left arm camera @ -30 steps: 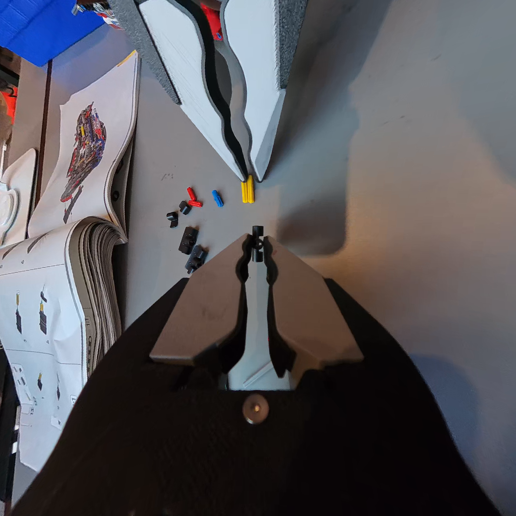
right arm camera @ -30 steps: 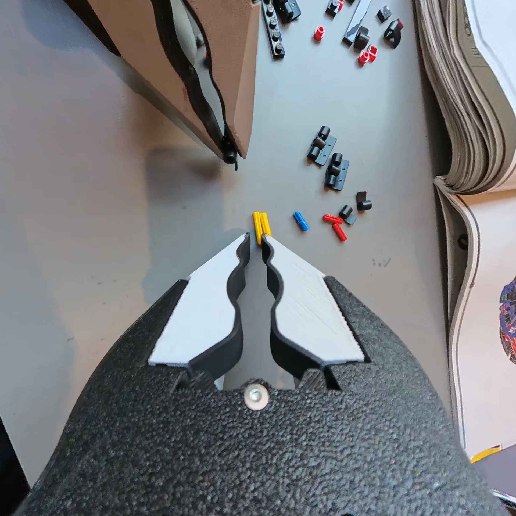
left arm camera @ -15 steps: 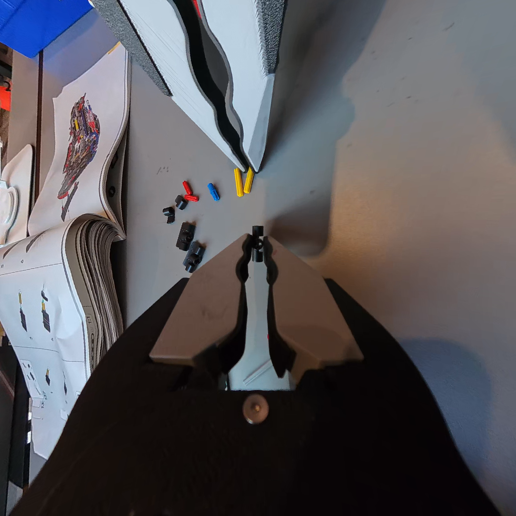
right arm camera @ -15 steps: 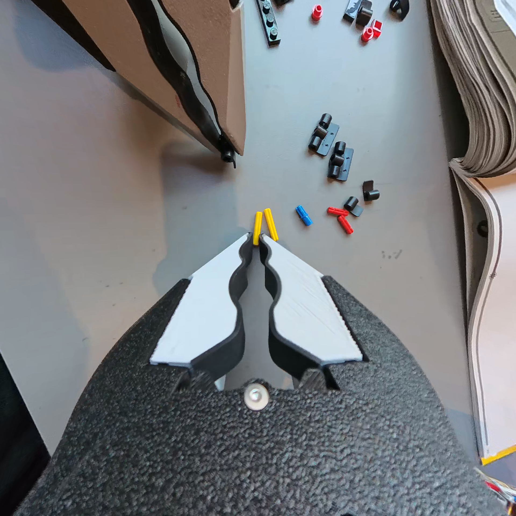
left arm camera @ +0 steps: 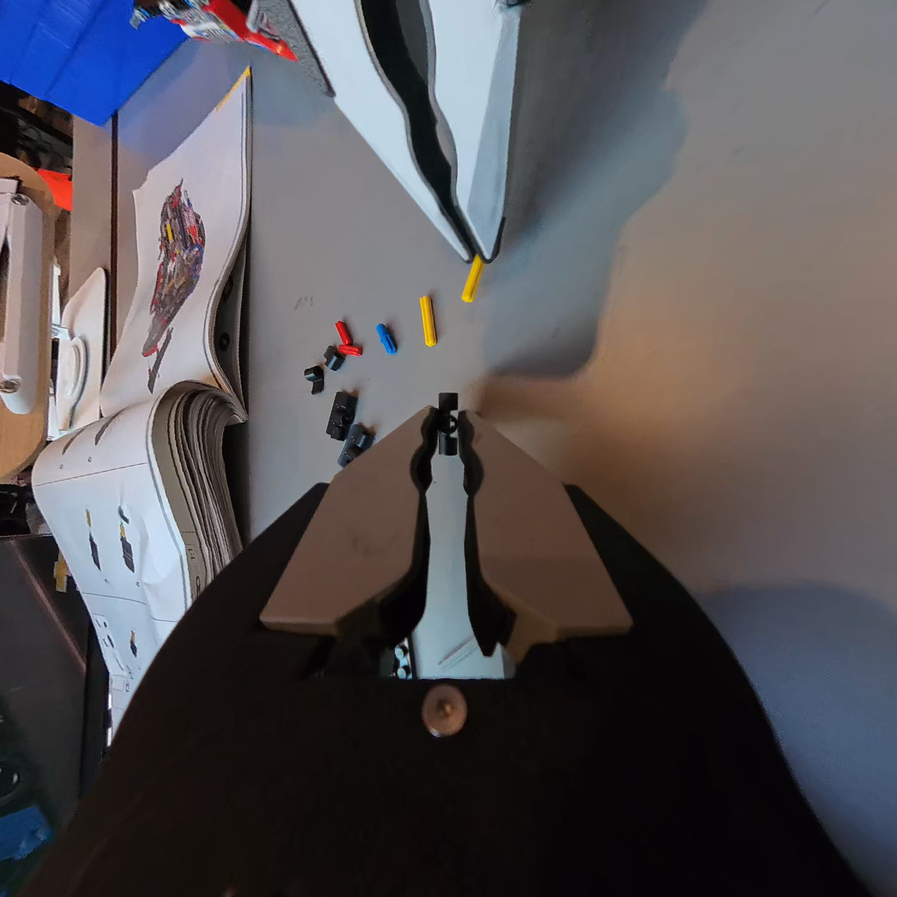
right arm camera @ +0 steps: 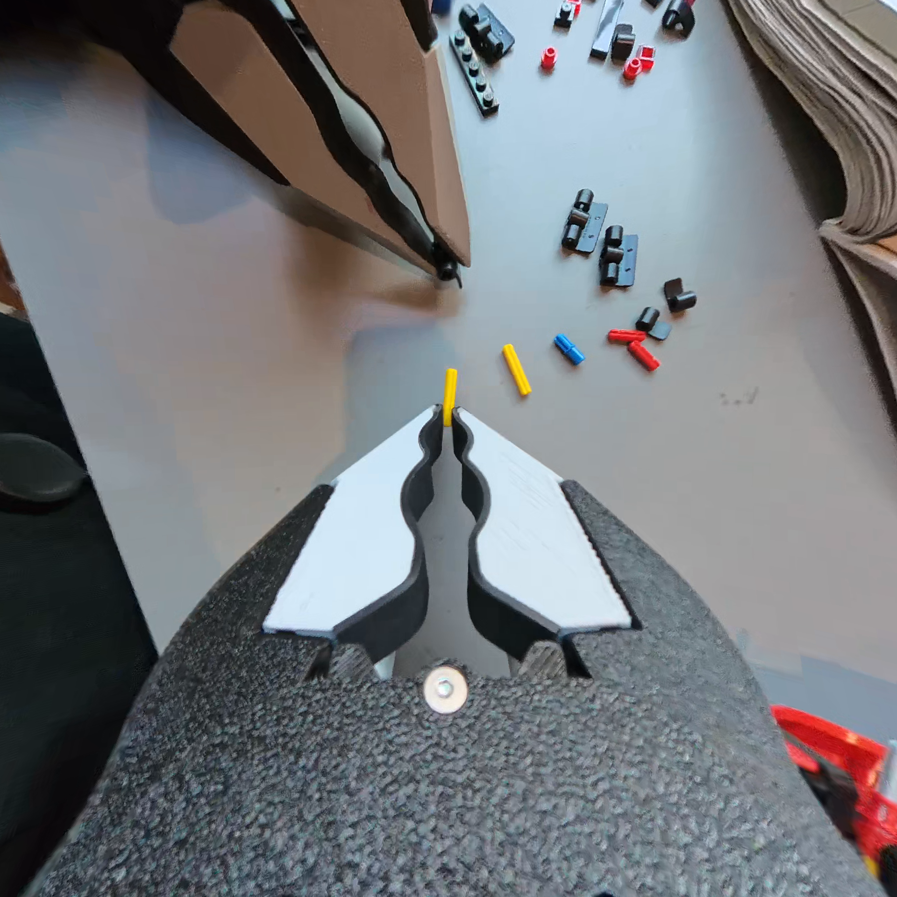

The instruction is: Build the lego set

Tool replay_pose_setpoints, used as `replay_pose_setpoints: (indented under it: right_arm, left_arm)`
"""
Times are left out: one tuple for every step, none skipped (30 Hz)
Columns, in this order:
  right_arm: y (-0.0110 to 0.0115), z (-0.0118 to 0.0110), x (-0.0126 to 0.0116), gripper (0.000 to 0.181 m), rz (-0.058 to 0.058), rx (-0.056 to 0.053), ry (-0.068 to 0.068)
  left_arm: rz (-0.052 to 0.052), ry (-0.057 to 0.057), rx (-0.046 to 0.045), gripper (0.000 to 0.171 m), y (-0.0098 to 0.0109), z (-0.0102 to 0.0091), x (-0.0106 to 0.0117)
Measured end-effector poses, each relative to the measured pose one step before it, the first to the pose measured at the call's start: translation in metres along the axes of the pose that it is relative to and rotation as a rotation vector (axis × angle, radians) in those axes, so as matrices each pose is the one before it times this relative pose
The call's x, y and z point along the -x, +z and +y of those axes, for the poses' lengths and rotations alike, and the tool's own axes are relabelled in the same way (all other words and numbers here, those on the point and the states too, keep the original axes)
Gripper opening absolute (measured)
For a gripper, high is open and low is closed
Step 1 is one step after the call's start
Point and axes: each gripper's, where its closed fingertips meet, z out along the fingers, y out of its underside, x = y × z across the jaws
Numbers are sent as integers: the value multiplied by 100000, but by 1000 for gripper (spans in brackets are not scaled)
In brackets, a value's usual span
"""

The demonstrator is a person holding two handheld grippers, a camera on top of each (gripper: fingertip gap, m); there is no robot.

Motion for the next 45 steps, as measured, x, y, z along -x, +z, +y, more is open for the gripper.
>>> replay_pose_setpoints:
  right_arm:
    - [-131,20,157,4,-502,-1651,1333]
    - [-101,148,6,3,777,-919,32]
    - [-29,343,-20,3,1224,606,-904]
    - [13,435,19,3,1110,1350,-1431]
    - [34,386,142,3,276,1282,-1103]
    - [17,201,204,3,-295,323,-443]
    - [-28,25,201,3,-488,-517,-53]
    - [-24,-15,110,3,-304,-600,265]
    - [1,-57,-32,3,334,-802,480]
    - [12,-117,-57,3,144,-1360,313]
    - [54,-126,9,3,-391,-1419,398]
    - [87,-46,-4,3,-275,-897,290]
    - [131,85,49,3,-321,130,-83]
    - [167,122,51,3,77,480,-603]
    - [123,-10,55,3,429,-292,-725]
    - [49,-67,93,3,29,-656,-170]
    - [57,-65,108,3,-409,-744,370]
    - [43,-56,108,3,-692,-869,807]
    - [46,-40,45,4,-681,-1010,1085]
    - [41,-35,87,4,-1024,-947,1149]
    - [32,10,99,4,-1128,-560,1063]
    - [5,-3,9,4,-476,-520,927]
    - [-1,8,52,5,-561,-278,401]
    - [-5,12,50,7,-481,-95,1]
    - [-1,9,58,8,-323,-145,-291]
    - [-16,18,110,10,-508,-98,-482]
    - [-32,30,122,13,-493,-157,-192]
    - [-25,29,96,15,-269,-30,104]
    - [-30,10,57,16,52,32,96]
    - [-1,-1,12,16,444,56,-296]
    - [3,15,-91,15,1229,102,-911]
    - [4,31,-157,12,1925,169,-1777]
    - [2,0,-56,11,1534,-27,-2268]
    - [-12,3,-43,12,1389,-60,-1590]
    - [-27,-8,-197,16,2014,-201,-695]
    - [-24,22,-104,18,1066,-396,-520]
    - [0,5,55,17,-100,-738,-76]
    - [27,-9,194,13,-1070,-954,401]
    - [16,-13,157,11,-775,-1169,730]
    - [-11,13,1,9,106,-575,266]
    - [-2,-10,22,7,263,68,-94]
    - [34,-37,-80,4,1256,61,-598]
    - [26,-35,-36,4,1032,26,-529]
    - [13,-48,-51,4,803,-30,171]
    - [-9,-41,-144,3,821,-217,827]
  left_arm:
    - [-341,-315,-782,5,-63,-125,89]
    - [-446,-275,-300,5,-32,-32,100]
    - [24,-192,149,5,28,65,18]
    - [479,-65,558,5,66,125,-82]
    - [222,177,422,5,102,87,-70]
    - [556,57,-16,5,94,-6,-129]
    - [628,-183,-419,5,70,-78,-124]
    - [368,-298,-678,5,53,-116,-67]
    - [401,-356,-738,5,18,-117,-61]
    - [381,-188,-460,5,9,-69,-43]
    - [-51,245,-253,5,-4,-41,-10]
    - [575,841,-232,5,-16,-50,-140]
    - [2240,1039,-273,5,10,-50,-419]
    - [869,689,-44,5,34,-43,-210]
    - [-573,1199,451,5,25,-21,15]
    - [-632,1259,552,5,6,-20,2]
    - [-558,1215,224,5,25,-60,-25]
    - [-448,876,-88,5,53,-107,-18]
    - [-608,618,-48,5,90,-104,18]
    - [-724,512,-59,5,87,-95,34]
    - [-618,594,-104,5,62,-59,28]
    - [-223,430,-103,5,14,-28,4]
    - [-66,221,-65,5,4,0,-4]
    - [51,294,-145,5,-10,-1,-11]
    - [74,118,-147,5,-3,-5,-4]
    - [104,-163,-196,5,6,-4,2]
    - [102,-146,-176,5,0,-6,-4]
    - [2,109,-80,5,-1,-4,6]
    - [-91,277,29,5,0,1,-4]
    - [-94,233,71,5,3,-13,1]
    - [45,-102,-79,5,16,-14,-4]
    - [257,-437,-302,5,13,-44,-25]
    - [214,-355,-127,5,4,-16,-5]
    - [113,-210,39,5,-5,8,5]
    - [18,-92,171,5,1,-4,-1]
    - [-96,164,395,5,3,-2,-8]
    - [-179,567,584,5,-17,0,-14]
    - [-27,886,482,5,-20,-43,-66]
    - [158,843,4,5,-7,-117,-106]
    - [-20,575,-162,5,26,-119,-72]
    - [-151,328,-199,5,53,-127,-44]
    - [155,216,-293,5,44,-125,-83]
    - [444,62,-534,5,15,-155,-114]
    - [358,-61,-407,5,-4,-102,-76]
    - [245,-96,-333,5,5,-77,-53]
